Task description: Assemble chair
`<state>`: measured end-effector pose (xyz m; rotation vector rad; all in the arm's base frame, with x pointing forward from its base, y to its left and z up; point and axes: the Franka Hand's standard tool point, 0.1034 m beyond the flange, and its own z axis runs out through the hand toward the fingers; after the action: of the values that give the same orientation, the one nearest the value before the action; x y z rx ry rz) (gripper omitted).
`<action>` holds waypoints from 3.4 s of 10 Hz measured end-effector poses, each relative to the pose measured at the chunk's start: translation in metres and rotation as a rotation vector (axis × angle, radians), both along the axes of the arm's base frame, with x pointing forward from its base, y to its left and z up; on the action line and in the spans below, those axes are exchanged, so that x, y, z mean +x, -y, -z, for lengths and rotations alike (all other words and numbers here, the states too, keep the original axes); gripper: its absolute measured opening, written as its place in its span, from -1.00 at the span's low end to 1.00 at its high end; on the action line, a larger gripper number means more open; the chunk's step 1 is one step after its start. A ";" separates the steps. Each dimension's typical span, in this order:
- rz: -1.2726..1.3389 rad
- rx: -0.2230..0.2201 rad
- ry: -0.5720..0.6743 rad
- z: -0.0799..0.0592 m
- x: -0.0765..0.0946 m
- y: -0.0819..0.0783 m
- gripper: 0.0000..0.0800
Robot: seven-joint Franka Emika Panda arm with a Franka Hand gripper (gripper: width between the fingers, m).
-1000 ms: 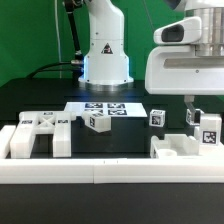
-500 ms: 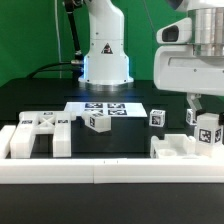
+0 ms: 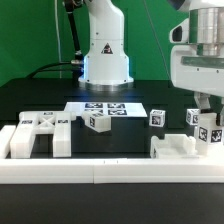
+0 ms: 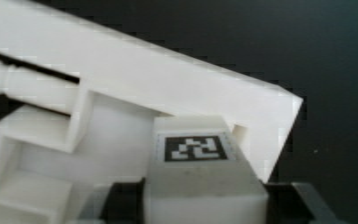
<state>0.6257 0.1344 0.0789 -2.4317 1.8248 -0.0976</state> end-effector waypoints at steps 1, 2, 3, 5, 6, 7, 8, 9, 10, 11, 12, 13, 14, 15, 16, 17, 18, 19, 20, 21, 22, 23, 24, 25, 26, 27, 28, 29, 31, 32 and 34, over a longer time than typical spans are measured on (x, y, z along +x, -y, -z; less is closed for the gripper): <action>-0.003 -0.001 0.000 0.000 0.000 0.000 -0.27; -0.056 -0.007 0.007 0.000 0.001 0.001 -0.27; -0.122 -0.015 0.020 -0.001 0.003 0.004 0.13; -0.200 -0.024 0.028 -0.002 0.003 0.000 0.59; -0.297 -0.037 0.031 -0.002 0.003 -0.001 0.59; -0.431 -0.054 0.037 -0.002 0.003 0.000 0.61; -0.557 -0.070 0.042 -0.001 0.003 0.000 0.61; -0.655 -0.083 0.045 -0.001 0.003 0.000 0.62; -0.732 -0.093 0.048 -0.001 0.003 0.000 0.62; -0.833 -0.108 0.051 0.000 0.003 0.001 0.62; -0.910 -0.120 0.052 0.000 0.003 0.002 0.62; -0.997 -0.131 0.054 0.000 0.003 0.002 0.62; -1.068 -0.140 0.057 0.000 0.003 0.003 0.62; -1.147 -0.151 0.058 0.000 0.004 0.006 0.62; -1.256 -0.170 0.057 0.000 0.005 0.010 0.62; -1.298 -0.177 0.057 0.000 0.005 0.010 0.62; -1.393 -0.196 0.054 0.000 0.005 0.012 0.62; -1.430 -0.201 0.054 0.000 0.005 0.013 0.56; -1.430 -0.201 0.054 0.000 0.005 0.013 0.56; -1.420 -0.199 0.054 0.000 0.005 0.013 0.14; -1.402 -0.197 0.054 0.000 0.005 0.013 0.14; -1.402 -0.197 0.054 0.000 0.005 0.013 -0.29; -1.389 -0.195 0.055 0.000 0.005 0.013 -0.28; -1.272 -0.178 0.055 0.000 0.005 0.013 -0.28; -1.203 -0.172 0.053 -0.001 0.006 0.014 -0.28; -1.157 -0.167 0.053 -0.001 0.006 0.013 -0.28; -1.062 -0.158 0.049 -0.001 0.006 0.014 -0.28; -0.975 -0.152 0.045 -0.001 0.006 0.017 -0.28; -0.813 -0.147 0.027 -0.002 0.006 0.027 -0.28; -0.788 -0.147 0.023 -0.002 0.006 0.030 -0.27; -0.754 -0.142 0.022 -0.002 0.006 0.030 -0.15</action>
Offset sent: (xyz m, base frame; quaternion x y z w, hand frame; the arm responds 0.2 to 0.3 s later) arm 0.0002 0.0008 0.0072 0.0221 -0.0003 -0.0469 0.9987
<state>0.6314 0.1048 0.0804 -3.0104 0.8091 -0.1926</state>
